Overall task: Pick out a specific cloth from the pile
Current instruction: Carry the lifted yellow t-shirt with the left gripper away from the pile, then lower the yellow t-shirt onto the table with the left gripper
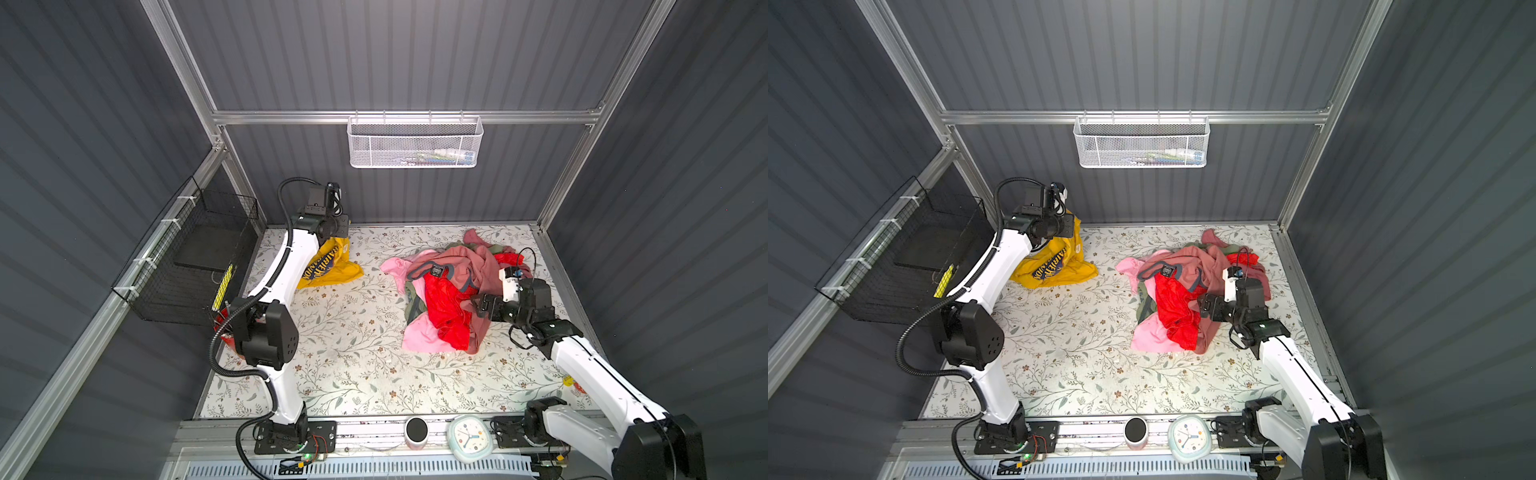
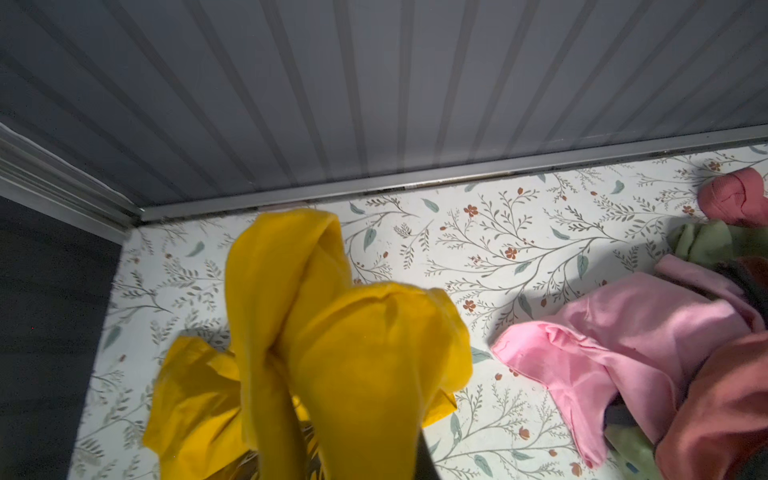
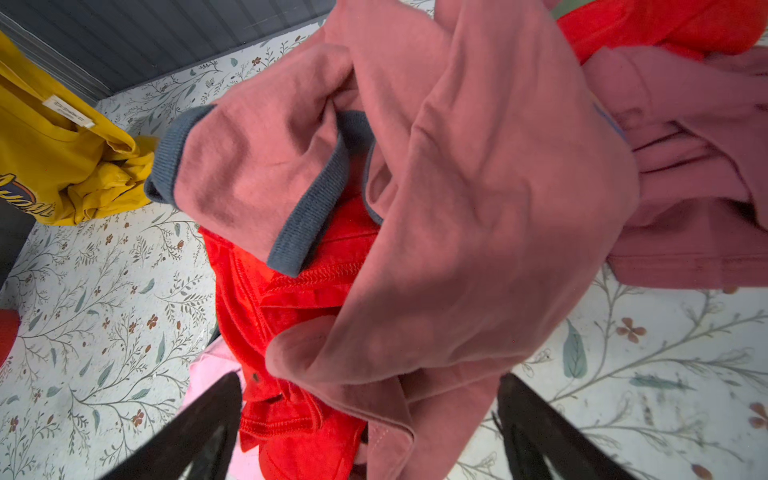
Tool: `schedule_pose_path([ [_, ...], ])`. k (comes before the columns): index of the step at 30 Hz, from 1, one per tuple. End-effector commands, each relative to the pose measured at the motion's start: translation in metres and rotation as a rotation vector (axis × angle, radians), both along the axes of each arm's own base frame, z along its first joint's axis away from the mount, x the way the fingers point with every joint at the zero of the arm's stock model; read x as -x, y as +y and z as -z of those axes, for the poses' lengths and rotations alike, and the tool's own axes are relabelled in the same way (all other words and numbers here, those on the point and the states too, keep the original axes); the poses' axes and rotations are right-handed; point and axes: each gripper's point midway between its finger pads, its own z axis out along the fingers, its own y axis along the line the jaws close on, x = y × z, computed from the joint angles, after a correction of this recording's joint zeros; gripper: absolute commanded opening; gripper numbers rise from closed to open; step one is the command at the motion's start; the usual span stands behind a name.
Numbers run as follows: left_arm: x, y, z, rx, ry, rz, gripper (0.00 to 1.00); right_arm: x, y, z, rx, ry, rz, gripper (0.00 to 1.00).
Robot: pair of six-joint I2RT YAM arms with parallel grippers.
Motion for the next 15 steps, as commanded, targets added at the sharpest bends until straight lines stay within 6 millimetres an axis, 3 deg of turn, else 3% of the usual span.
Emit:
schedule_pose_path([
  [1,-0.001,0.016,0.018,0.098,0.052,-0.052,0.00,0.001,-0.002,-0.008,0.020,-0.013,0.000,0.95],
  [9,0.013,0.066,0.086,0.175,0.180,-0.204,0.00,0.002,-0.001,-0.005,0.021,-0.007,-0.005,0.95],
  [15,0.025,0.088,0.138,0.105,0.278,-0.283,0.00,0.002,-0.001,-0.005,0.023,-0.003,-0.008,0.95],
])
